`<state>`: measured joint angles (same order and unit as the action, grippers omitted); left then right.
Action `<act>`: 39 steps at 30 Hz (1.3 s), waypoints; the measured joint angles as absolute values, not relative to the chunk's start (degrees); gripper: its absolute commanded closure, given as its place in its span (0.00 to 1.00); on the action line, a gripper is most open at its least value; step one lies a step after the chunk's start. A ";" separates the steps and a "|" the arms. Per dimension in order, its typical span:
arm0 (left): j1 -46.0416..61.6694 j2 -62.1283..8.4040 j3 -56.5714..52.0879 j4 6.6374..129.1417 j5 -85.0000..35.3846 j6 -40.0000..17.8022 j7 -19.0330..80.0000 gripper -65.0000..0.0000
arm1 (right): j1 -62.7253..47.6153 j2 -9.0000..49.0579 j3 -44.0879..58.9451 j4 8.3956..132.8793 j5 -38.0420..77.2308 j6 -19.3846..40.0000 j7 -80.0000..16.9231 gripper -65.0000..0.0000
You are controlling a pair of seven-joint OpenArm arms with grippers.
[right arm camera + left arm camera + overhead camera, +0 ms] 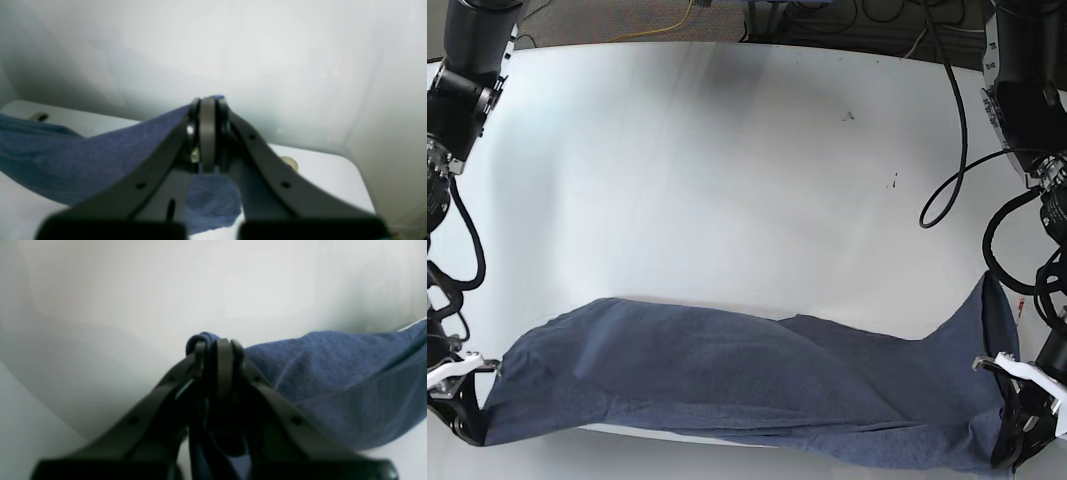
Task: Layout the t-shirt on the table in an organized manner, then fold the t-shirt properly
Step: 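Swing the held shirt up and lay it flat across the table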
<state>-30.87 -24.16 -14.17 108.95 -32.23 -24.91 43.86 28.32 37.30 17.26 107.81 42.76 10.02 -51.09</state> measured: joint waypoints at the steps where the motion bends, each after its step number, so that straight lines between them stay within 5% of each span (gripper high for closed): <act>1: -29.91 -24.12 -14.90 109.47 -32.38 -25.02 43.59 1.00 | 27.05 37.28 17.85 108.51 42.61 10.07 -51.07 1.00; 39: 6.35 -23.16 -32.29 110.83 -56.82 -24.62 43.33 1.00 | -5.96 33.71 37.91 113.91 61.93 10.07 -50.98 1.00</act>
<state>6.35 -23.16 -32.29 110.83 -56.82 -24.62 43.33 -5.96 33.71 37.91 113.91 61.93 10.07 -50.98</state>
